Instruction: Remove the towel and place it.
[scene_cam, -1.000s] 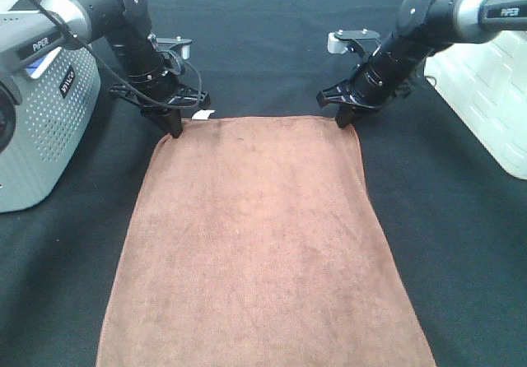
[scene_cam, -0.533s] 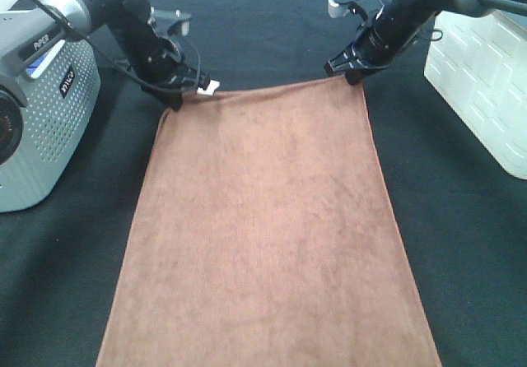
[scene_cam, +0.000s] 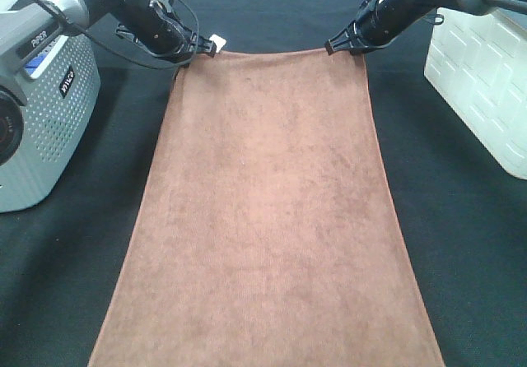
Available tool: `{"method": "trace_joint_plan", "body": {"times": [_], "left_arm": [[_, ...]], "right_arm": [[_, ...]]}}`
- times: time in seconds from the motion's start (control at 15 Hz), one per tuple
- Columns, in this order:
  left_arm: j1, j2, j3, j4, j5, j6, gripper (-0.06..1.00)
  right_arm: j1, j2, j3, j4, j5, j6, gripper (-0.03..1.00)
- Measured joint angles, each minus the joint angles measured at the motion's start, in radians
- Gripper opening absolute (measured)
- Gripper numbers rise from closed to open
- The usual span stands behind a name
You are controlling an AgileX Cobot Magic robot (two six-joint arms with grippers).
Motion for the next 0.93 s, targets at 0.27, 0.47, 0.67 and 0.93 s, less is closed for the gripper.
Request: {"method": "trace_joint_plan", "body": {"times": [0.27, 0.47, 0.67, 0.93], "left_arm": [[0.0, 0.015, 0.0, 0.0, -0.135, 0.001, 0.01], [0.0, 0.026, 0.0, 0.0, -0.226, 0.001, 0.01], [0.0, 0.046, 0.0, 0.0, -0.255, 0.002, 0.01], [0.0, 0.078, 0.0, -0.008, -0.327, 0.003, 0.01]], "right_arm": [[0.0, 0.042, -0.001, 0.02, -0.11, 0.001, 0.01], [-0.004, 0.045, -0.001, 0.031, -0.187, 0.001, 0.01], [-0.018, 0.045, -0.001, 0.049, -0.219, 0.001, 0.01], [-0.031, 0.06, -0.001, 0.099, -0.263, 0.001, 0.01]]}}
